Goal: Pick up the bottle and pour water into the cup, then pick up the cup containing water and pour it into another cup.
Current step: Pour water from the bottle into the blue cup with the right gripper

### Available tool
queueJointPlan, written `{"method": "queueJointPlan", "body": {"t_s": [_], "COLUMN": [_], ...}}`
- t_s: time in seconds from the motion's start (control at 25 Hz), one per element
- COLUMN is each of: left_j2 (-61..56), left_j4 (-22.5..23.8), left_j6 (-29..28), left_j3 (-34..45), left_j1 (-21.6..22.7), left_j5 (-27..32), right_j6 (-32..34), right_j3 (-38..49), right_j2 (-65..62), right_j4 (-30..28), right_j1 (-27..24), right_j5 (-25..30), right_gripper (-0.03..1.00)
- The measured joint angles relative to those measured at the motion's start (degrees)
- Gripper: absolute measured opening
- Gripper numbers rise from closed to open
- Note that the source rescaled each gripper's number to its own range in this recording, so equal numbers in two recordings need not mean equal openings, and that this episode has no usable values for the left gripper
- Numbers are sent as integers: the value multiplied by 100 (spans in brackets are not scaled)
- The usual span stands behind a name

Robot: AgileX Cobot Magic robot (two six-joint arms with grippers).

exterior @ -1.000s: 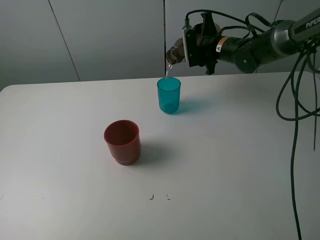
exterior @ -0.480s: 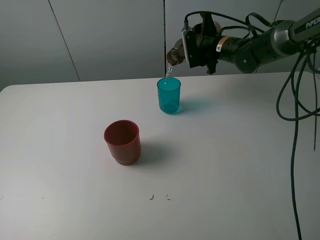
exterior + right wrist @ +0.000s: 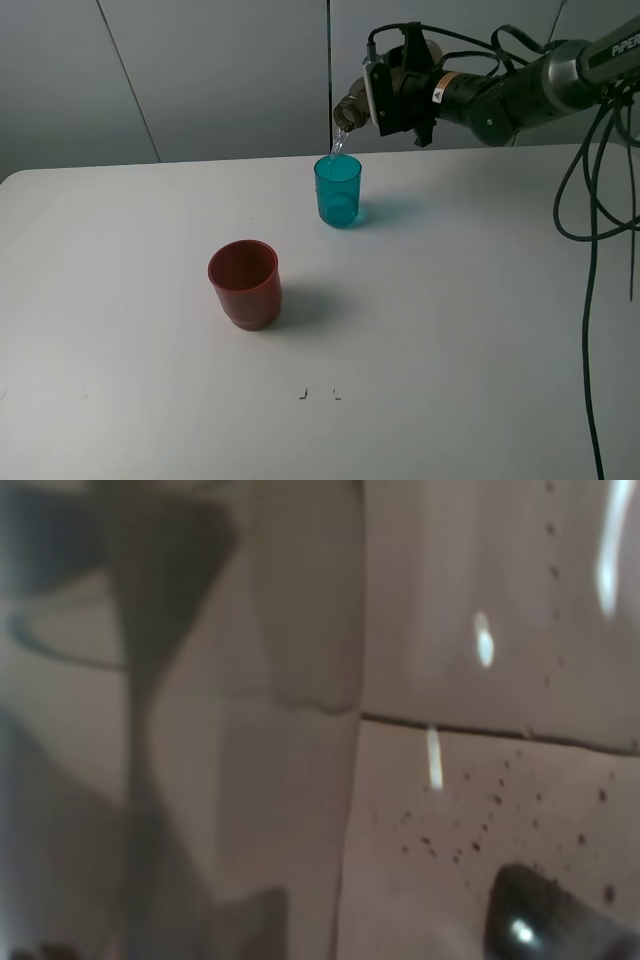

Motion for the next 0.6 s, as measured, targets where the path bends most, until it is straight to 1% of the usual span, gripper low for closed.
{"method": "queueJointPlan", "body": {"t_s": [0.6], "left_j2": [0], "left_j4": [0], "left_j6": [0], "left_j3": [0], "left_j1": [0], "left_j5": [0], "right_j6": [-254], "right_j3": [-22], "right_j2": [0], "right_j4": [136], "right_j1": [0], "right_j5": [-84], "right_gripper": [0]}}
